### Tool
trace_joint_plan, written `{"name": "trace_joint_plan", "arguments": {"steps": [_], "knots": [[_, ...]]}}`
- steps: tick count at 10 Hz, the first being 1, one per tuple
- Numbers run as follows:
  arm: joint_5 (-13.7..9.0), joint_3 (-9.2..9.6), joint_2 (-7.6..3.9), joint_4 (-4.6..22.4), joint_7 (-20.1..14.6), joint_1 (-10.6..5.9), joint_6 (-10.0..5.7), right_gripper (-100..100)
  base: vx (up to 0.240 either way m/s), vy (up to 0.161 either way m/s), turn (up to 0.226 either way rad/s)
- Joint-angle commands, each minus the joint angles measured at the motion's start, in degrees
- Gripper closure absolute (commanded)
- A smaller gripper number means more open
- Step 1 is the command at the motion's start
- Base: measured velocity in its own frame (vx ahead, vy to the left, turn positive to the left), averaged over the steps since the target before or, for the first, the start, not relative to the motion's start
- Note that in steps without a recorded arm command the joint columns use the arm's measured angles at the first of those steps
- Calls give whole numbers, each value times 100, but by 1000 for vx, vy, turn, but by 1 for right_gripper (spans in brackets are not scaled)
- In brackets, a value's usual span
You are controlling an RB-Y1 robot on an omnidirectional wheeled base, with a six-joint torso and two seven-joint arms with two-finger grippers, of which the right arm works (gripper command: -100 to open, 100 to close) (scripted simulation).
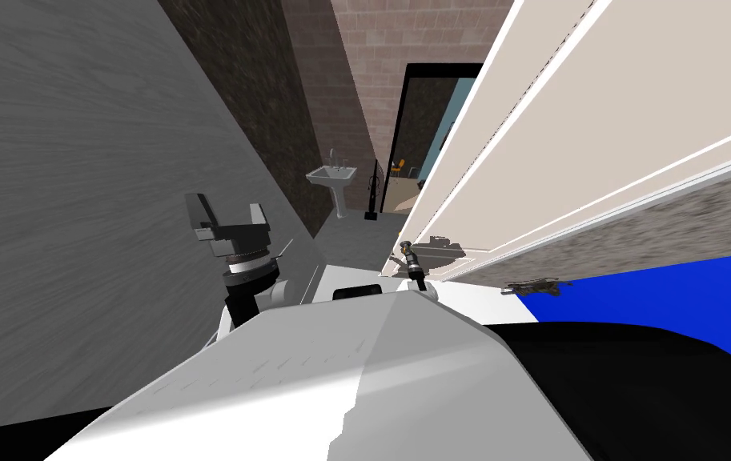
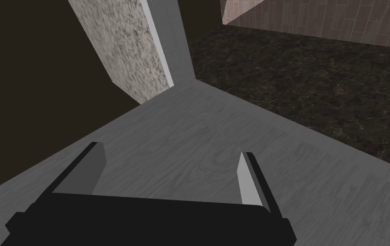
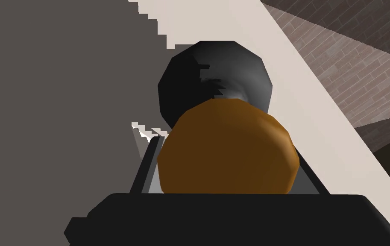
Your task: Pull the door open
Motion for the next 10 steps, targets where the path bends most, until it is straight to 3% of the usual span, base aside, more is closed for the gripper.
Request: {"name": "trace_joint_plan", "arguments": {"steps": [1, 2, 4, 10], "knots": [[-94, 101, 35, -18, -286, 3, 9, 100, -44, -8, 50], [-94, 101, 35, -18, -308, 3, 9, 100, -34, -12, 18], [-294, 214, 7, 11, -677, -24, 12, 100, -41, -17, 63], [-608, 389, -36, 55, -1486, -68, 16, 100, -38, -16, 33]]}}
